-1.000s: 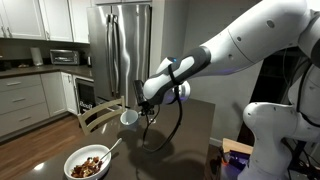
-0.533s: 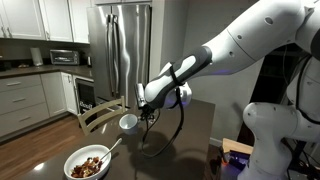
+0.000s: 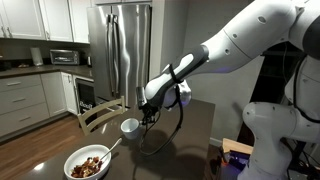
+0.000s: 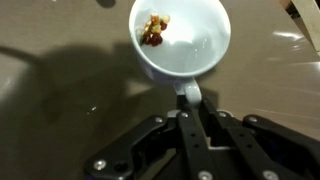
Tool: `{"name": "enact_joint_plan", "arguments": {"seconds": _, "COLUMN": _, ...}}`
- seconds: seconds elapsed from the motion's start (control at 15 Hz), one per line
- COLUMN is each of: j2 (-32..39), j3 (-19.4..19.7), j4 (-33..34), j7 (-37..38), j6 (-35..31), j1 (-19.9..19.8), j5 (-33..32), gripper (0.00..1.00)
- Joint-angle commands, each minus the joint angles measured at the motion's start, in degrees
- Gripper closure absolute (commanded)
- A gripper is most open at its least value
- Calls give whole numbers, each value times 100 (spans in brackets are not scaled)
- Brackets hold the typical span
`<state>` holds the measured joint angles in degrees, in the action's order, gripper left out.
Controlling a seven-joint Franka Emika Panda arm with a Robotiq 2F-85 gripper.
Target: Move some of the objects from the white cup and put them in the bowl
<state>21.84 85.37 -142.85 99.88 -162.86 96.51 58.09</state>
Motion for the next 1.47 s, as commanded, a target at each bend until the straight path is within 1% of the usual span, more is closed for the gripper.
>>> {"name": "enact_joint_plan", "arguments": {"seconds": 0.0, "j2": -467, "j3": -196, "j4": 100, "j7": 61, "j6": 77, "j1": -358, "j5": 372, "gripper": 94}}
{"name": "enact_joint_plan", "arguments": {"seconds": 0.27, "j2": -884, "j3": -471, "j4": 109, "j7": -85, "j6": -9, "j1": -689, "j5": 930, "gripper": 94}}
{"name": "enact_joint_plan", "arguments": {"seconds": 0.47, "j2": -970, "j3": -813, "j4": 134, "j7": -263, "j6": -138, "j1": -944, "j5": 1360, "gripper": 94}}
{"name": "enact_joint_plan", "arguments": {"seconds": 0.73, "j2": -750, "j3": -1376, "j4": 252, "j7": -662, "j6": -138, "j1": -1385, "j5": 1922, "gripper": 94}}
{"name": "enact_joint_plan", "arguments": {"seconds": 0.8, "j2": -1089, "j3": -2054, "j4": 263, "j7": -610, "j6": -472, "j1": -2008, "j5": 1676, "gripper": 94}}
{"name": "enact_joint_plan", "arguments": {"seconds": 0.87, "j2": -1047, "j3": -2360, "j4": 314, "j7": -677, "j6": -570, "j1": -2287, "j5": 1700, "gripper": 94}}
{"name": "enact_joint_plan", "arguments": {"seconds": 1.0, "j2": -1045, "j3": -3222, "j4": 430, "j7": -714, "j6": -867, "j1": -3096, "j5": 1700, "gripper": 94}}
{"name": "enact_joint_plan", "arguments": {"seconds": 1.07, "j2": -642, "j3": -2874, "j4": 586, "j7": -1049, "j6": -641, "j1": -2778, "j5": 2231, "gripper": 94}}
{"name": "enact_joint_plan", "arguments": {"seconds": 1.13, "j2": -614, "j3": -3088, "j4": 656, "j7": -1172, "j6": -646, "j1": -3012, "j5": 2355, "gripper": 94}}
{"name": "enact_joint_plan", "arguments": {"seconds": 1.4, "j2": -381, "j3": -3242, "j4": 896, "j7": -1823, "j6": -263, "j1": -3380, "j5": 3207, "gripper": 94}}
